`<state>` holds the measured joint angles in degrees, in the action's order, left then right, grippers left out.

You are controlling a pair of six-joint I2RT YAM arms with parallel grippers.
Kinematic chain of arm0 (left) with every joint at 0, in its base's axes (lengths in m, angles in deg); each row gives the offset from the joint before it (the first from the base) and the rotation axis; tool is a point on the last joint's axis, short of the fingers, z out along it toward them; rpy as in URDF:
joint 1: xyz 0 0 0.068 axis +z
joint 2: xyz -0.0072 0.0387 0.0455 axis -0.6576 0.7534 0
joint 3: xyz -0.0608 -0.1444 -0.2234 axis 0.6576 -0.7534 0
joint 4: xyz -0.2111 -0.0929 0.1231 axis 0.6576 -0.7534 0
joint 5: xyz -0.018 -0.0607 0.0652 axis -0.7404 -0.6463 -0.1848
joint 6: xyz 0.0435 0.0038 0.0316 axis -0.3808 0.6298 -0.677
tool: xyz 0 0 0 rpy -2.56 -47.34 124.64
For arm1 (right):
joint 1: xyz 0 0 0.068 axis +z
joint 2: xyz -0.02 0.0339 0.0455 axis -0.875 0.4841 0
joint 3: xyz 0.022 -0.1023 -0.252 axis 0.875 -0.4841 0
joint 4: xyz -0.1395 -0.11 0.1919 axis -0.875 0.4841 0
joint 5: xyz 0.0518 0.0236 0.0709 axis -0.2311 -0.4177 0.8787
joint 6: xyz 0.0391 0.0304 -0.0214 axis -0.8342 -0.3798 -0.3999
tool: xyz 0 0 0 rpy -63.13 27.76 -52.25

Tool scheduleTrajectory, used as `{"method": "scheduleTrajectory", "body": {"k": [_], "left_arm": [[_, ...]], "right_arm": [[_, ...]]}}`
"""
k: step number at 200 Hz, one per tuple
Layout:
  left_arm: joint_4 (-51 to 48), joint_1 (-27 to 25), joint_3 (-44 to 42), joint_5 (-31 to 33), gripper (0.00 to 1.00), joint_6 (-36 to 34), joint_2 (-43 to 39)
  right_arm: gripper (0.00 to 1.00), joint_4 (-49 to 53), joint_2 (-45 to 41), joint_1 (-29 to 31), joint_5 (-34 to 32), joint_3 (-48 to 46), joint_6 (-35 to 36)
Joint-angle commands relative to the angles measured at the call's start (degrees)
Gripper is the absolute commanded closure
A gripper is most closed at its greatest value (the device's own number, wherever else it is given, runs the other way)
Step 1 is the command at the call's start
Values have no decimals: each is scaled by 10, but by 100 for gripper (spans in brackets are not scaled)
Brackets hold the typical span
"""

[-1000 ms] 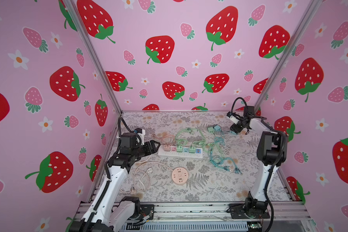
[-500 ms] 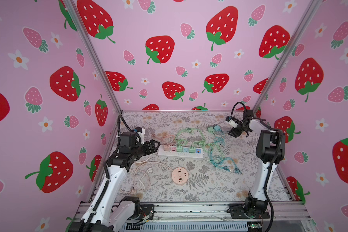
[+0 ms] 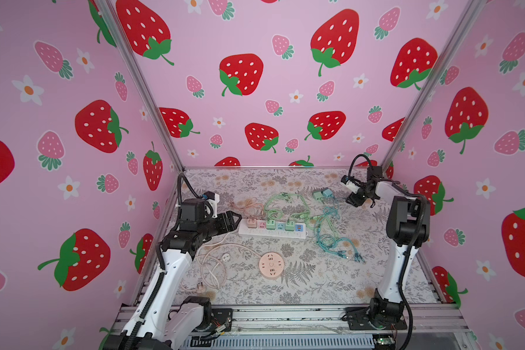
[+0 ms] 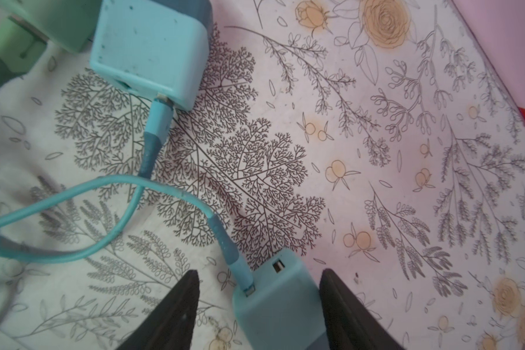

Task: Insert the plug
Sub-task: 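Lower the right gripper over a teal charger to grasp it, then lift the teal charger with the right gripper while the left gripper reaches toward it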

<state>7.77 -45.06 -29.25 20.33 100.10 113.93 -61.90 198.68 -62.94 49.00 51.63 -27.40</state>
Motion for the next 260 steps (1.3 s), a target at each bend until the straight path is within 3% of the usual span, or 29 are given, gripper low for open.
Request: {"method": "scheduleTrajectory", "body": {"k": [1,73,98,141,202,231,260], "left_arm": [[-14,4,22,0,23,-9,-12],[-11,3,25,-7,23,-10,-12],[-4,4,23,-12,23,-7,-7],[1,4,19,-18,23,-2,-12],[6,4,14,-25,23,2,-14],[16,4,8,-38,23,8,-13],[38,3,-1,-52,23,21,-10]], "right_arm": [[35,2,14,-2,2,-9,0],[44,17,-33,0,-4,-65,-2],[54,17,-57,8,-11,-77,-20],[58,56,-66,27,-33,-86,-38],[64,101,-56,60,-24,-77,-156],[71,83,-87,59,38,-77,-238],[76,-9,-165,59,125,-154,-327]]}}
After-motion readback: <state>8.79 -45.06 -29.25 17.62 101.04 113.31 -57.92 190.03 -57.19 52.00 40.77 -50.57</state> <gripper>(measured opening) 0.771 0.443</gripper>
